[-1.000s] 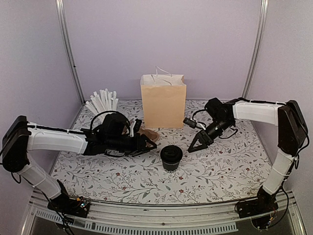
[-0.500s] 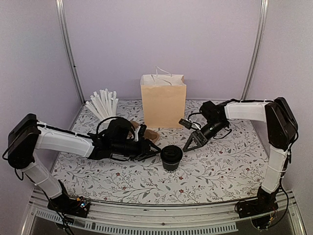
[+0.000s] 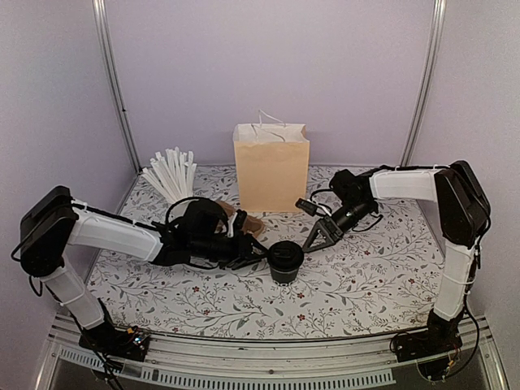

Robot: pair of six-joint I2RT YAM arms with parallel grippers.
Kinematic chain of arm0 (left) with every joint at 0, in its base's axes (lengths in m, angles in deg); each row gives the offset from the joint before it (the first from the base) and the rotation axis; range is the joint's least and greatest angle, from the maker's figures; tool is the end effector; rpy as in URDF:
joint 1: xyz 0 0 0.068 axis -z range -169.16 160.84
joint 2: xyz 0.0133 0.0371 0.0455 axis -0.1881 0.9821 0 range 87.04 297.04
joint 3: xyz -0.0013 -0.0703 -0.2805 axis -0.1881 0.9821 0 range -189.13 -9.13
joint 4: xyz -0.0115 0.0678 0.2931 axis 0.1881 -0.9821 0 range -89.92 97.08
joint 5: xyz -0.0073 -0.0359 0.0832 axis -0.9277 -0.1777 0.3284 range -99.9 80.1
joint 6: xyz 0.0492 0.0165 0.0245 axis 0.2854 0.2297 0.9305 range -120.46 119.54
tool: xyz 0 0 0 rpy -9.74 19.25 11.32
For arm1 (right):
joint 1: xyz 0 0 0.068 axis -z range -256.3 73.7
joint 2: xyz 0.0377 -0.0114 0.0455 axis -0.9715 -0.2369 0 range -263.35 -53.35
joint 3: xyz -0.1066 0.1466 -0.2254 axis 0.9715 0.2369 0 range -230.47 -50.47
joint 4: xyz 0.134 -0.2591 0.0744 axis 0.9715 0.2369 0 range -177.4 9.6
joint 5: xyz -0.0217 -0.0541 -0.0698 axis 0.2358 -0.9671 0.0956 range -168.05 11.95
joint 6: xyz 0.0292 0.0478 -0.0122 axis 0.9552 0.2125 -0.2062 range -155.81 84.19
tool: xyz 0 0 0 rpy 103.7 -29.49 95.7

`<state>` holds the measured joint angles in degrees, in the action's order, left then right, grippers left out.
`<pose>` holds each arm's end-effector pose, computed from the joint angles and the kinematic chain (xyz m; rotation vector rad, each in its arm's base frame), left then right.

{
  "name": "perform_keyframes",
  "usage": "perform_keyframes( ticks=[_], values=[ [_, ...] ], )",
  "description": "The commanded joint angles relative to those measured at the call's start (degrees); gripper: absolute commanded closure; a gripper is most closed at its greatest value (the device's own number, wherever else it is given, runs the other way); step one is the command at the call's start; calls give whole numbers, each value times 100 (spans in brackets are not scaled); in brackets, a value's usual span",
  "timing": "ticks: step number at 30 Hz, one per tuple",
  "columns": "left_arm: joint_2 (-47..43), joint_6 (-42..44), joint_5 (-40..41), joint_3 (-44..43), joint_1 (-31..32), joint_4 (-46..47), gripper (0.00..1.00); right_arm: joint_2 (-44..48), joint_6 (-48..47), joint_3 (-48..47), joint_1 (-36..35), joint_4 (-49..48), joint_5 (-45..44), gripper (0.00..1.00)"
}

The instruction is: Pack the takeout coffee

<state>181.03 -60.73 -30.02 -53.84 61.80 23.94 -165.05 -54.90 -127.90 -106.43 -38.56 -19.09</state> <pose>0.2202 -0.2937 0.1552 0.0398 2.5025 -1.3793 0.3338 0.2340 0.1684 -1.2177 2.4357 1.5470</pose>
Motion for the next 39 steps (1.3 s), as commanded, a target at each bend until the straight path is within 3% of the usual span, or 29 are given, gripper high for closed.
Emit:
perform_keyframes(
  ticks=[1, 10, 14, 17, 20, 22, 30, 39],
  values=[
    [126, 13, -78, -135, 39, 95, 60, -195, -21, -165, -114, 42, -41, 52],
    [369, 56, -51, -86, 39, -606, 63, -539, 187, -140, -139, -4, -421, 55],
    [757, 403, -15, -216, 31, -1477, 76, -738, 449, 102, -192, -201, -1079, 57],
    [1195, 676, -24, -283, 28, -2109, 82, -965, 751, 287, -195, -298, -1997, 64],
    [1587, 712, -134, -109, -15, -2125, 89, -1105, 935, 459, -195, -444, -2806, 76],
    [1757, 650, -313, 55, -48, -1861, 93, -1168, 1000, 499, -195, -475, -2950, 78],
    [1550, 922, 4, -383, -36, -2209, 98, -941, 684, 248, -318, -332, -2235, 76],
    [754, 1166, 343, -886, 209, -2229, 96, -99, 132, -129, -313, 57, -1375, 65]
  ],
)
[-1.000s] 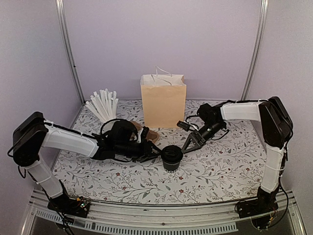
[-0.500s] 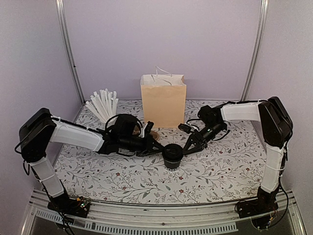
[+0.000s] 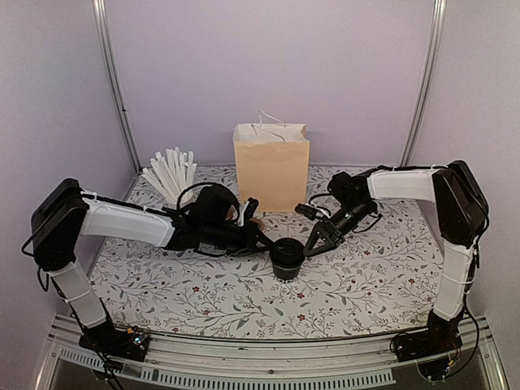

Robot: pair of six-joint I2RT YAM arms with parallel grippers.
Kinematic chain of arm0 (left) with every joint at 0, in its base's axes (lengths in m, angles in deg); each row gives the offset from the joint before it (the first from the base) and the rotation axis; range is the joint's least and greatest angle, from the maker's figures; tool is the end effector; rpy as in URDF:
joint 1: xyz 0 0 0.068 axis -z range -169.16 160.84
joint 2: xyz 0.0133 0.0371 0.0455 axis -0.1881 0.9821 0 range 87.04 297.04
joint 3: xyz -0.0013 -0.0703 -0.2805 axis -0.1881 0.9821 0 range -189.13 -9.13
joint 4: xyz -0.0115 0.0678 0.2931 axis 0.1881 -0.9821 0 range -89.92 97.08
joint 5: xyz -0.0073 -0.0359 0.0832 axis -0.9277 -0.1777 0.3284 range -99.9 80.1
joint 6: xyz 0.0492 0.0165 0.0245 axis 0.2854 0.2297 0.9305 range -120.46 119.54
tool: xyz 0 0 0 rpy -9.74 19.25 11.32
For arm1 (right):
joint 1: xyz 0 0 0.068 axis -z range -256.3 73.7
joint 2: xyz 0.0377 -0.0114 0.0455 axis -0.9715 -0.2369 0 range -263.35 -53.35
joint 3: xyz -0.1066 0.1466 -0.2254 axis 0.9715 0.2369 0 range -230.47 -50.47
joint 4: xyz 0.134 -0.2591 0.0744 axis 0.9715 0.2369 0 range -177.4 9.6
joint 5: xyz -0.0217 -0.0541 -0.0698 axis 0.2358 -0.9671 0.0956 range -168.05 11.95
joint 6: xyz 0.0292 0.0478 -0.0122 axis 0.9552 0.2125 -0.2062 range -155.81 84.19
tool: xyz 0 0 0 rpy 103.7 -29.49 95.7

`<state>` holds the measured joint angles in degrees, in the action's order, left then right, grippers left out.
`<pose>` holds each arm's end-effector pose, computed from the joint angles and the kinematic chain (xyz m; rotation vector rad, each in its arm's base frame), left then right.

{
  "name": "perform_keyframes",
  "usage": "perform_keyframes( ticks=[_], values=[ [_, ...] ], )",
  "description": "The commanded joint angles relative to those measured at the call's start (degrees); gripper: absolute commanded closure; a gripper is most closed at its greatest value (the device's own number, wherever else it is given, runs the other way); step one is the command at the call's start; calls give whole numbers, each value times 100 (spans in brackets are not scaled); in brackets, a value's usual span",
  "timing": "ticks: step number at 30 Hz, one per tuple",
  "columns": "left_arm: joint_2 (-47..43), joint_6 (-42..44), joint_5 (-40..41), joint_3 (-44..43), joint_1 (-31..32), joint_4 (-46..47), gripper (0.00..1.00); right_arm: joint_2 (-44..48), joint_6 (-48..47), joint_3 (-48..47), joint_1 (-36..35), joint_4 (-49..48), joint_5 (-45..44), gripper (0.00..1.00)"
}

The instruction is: Pack the takeout coffee

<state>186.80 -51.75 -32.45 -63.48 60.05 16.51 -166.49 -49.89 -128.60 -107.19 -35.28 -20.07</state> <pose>0.2508 -0.3145 0.1625 0.2093 2.5132 -1.3032 0.3295 0.2373 0.1611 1.0533 -2.4477 -1.4701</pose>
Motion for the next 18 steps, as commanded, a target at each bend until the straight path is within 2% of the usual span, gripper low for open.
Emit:
perform_keyframes(
  ticks=[1, 13, 18],
  values=[
    [84, 269, 655, 38, 394, -1501, 94, 99, -393, -104, -241, -246, -1258, 64],
    [-765, 263, 1236, -449, 618, -1984, 70, 358, -606, -282, -233, -70, -1138, 59],
    [-933, 231, 1333, -342, 618, -2101, 67, 506, -707, -335, -233, -9, -1175, 56]
  ],
)
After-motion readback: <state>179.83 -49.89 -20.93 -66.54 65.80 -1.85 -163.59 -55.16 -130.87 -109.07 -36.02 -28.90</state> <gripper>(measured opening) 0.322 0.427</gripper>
